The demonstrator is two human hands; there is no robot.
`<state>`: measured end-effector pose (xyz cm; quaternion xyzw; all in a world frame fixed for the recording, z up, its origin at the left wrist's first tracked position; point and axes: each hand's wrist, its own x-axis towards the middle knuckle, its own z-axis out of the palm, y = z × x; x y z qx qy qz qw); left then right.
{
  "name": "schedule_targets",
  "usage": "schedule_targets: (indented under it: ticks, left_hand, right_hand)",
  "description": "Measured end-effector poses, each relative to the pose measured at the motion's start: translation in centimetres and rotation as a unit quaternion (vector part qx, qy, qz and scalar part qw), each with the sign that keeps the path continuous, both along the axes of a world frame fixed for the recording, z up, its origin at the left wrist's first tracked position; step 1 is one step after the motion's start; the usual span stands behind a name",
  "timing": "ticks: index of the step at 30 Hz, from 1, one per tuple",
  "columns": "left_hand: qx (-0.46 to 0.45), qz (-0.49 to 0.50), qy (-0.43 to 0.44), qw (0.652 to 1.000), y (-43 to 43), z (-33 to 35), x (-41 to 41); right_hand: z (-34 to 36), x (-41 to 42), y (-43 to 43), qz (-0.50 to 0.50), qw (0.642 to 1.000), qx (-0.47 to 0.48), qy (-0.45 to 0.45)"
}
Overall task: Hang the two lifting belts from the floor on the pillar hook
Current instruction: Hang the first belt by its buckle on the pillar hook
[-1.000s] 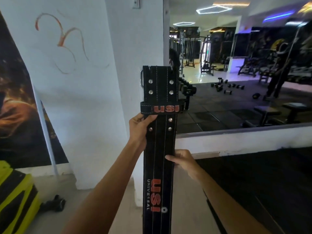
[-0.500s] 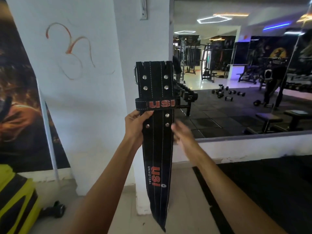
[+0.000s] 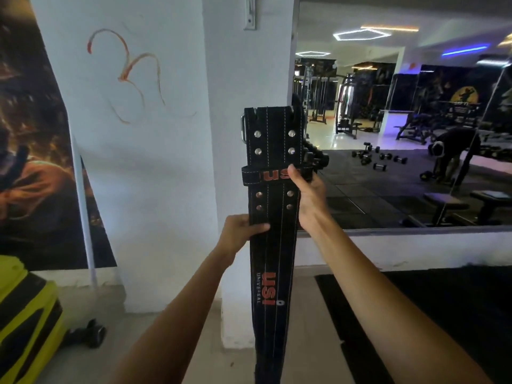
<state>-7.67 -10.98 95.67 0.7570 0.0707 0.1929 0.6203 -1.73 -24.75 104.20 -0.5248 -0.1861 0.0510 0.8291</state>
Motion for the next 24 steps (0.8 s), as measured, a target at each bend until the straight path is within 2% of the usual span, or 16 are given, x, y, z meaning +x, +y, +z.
schedule_targets:
  ticks: [3, 6, 8, 10, 12, 14, 16, 20, 24]
  left_hand:
    - [-0.034, 0.009, -0.044, 0.998, -0.4, -0.2, -0.2]
    - [-0.002, -0.02, 0.053, 0.998, -0.6, -5.7, -2.9]
    - [0.03, -0.075, 0.089, 0.993, -0.2, -6.3, -3.6]
    - [0.016, -0.08, 0.033, 0.996, -0.2, -3.0, -3.0]
    - [-0.061, -0.043, -0.066, 0.995, -0.5, 1.7, -2.3]
    - [-0.109, 0.001, -0.128, 0.986, -1.0, 5.2, -1.6]
    - [-0.14, 0.036, -0.145, 0.979, -1.6, 6.3, -1.3]
    - [-0.22, 0.045, -0.167, 0.96, -2.7, 7.2, -1.7]
    - [-0.199, 0.035, -0.193, 0.96, -2.5, 8.5, -2.0]
  right_hand:
    - [0.7, 0.3, -0.1, -0.002, 1.0, 0.022, 0.001]
    - [0.8, 0.7, -0.2, -0.014, 1.0, 0.018, 0.007]
    - [0.5, 0.5, -0.2, -0.009, 1.0, 0.015, 0.008]
    - [-0.2, 0.4, -0.1, -0.005, 1.0, 0.012, 0.007]
    - [-0.6, 0.2, 0.1, 0.009, 1.0, -0.004, 0.003]
    - [-0.7, -0.2, 0.2, 0.029, 0.999, -0.018, -0.01]
    - [-0.5, -0.5, -0.1, 0.031, 0.998, -0.03, -0.043]
    - [-0.7, -1.2, -1.3, 0.035, 0.987, -0.075, -0.134]
    - [-6.8, -1.9, -2.8, 0.096, 0.975, -0.159, -0.123]
